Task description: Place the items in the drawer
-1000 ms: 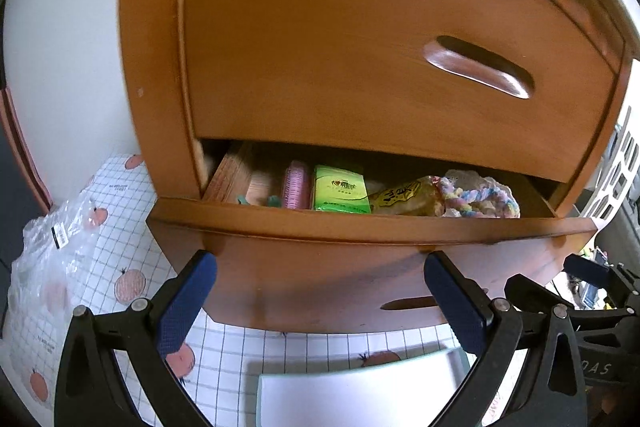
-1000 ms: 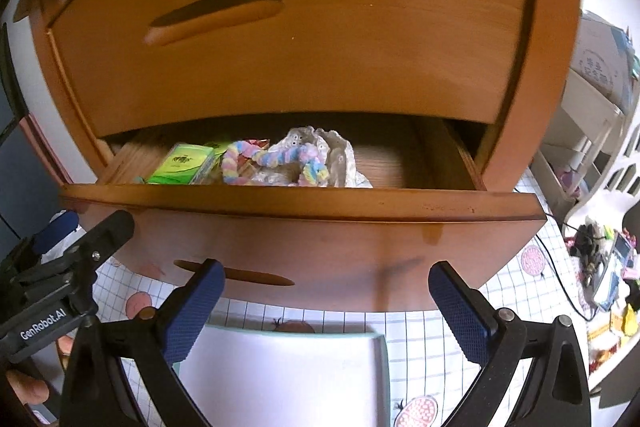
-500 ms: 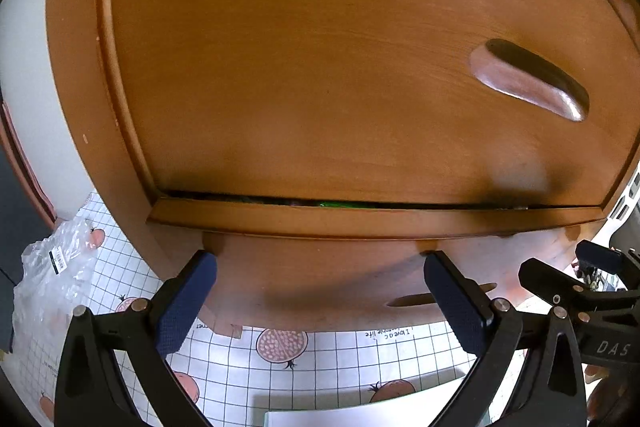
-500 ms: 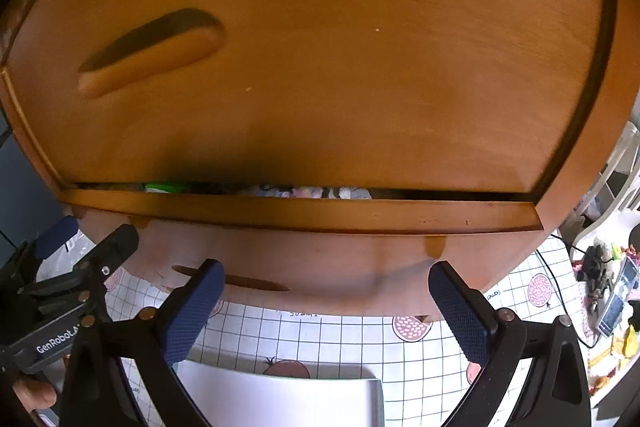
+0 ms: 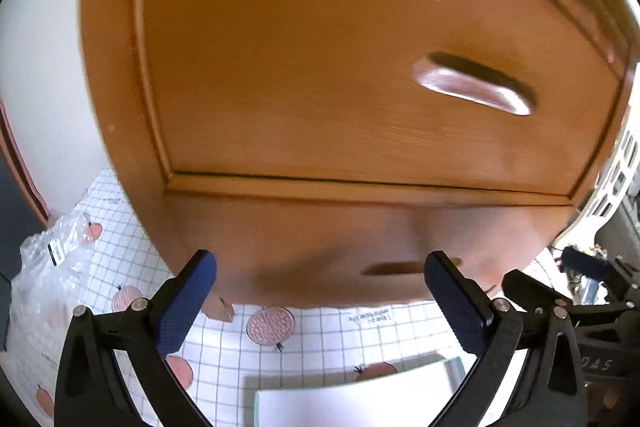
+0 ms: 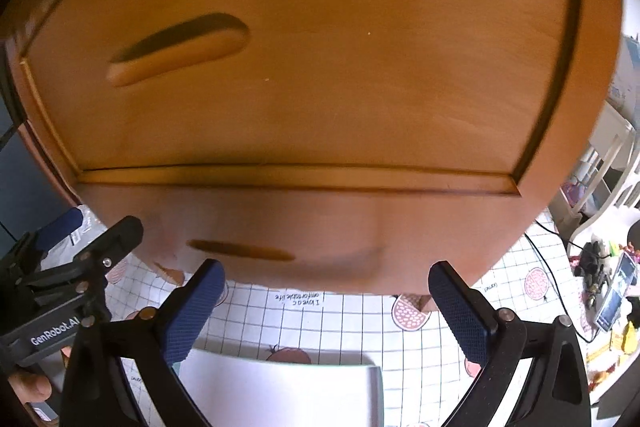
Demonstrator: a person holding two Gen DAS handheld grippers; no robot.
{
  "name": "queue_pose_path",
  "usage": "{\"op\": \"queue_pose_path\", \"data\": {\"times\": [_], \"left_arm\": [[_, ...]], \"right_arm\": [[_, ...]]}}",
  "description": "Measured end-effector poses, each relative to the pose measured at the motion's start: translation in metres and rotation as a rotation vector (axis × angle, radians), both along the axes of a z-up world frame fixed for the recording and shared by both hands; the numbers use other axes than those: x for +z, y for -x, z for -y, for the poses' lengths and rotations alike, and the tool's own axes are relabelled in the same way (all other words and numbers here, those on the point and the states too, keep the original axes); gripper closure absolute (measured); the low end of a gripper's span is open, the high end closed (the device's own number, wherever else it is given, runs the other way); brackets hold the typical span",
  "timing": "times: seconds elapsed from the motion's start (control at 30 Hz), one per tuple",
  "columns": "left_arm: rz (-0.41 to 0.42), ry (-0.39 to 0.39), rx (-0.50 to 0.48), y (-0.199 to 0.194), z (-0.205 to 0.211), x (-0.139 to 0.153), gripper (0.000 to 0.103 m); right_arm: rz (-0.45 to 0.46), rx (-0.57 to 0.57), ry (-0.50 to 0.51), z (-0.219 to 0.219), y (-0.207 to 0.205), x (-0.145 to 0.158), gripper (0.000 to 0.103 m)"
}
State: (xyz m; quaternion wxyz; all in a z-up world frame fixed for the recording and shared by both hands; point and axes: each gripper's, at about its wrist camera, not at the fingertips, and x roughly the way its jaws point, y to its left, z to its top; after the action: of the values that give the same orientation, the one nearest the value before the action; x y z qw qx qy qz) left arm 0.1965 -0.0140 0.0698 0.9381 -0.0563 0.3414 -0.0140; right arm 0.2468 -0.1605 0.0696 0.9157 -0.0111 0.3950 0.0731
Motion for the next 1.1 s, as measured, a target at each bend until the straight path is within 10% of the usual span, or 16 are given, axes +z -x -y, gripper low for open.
{"op": "queue_pose_path", "data": {"times": [1.1], "left_arm": [[-0.052, 0.022, 0.021, 0.167, -0.019, -0.022, 0.000]], "right_arm": [[-0.003, 0.042, 0.041, 0.009, 0.188, -0.020, 0.000]]}}
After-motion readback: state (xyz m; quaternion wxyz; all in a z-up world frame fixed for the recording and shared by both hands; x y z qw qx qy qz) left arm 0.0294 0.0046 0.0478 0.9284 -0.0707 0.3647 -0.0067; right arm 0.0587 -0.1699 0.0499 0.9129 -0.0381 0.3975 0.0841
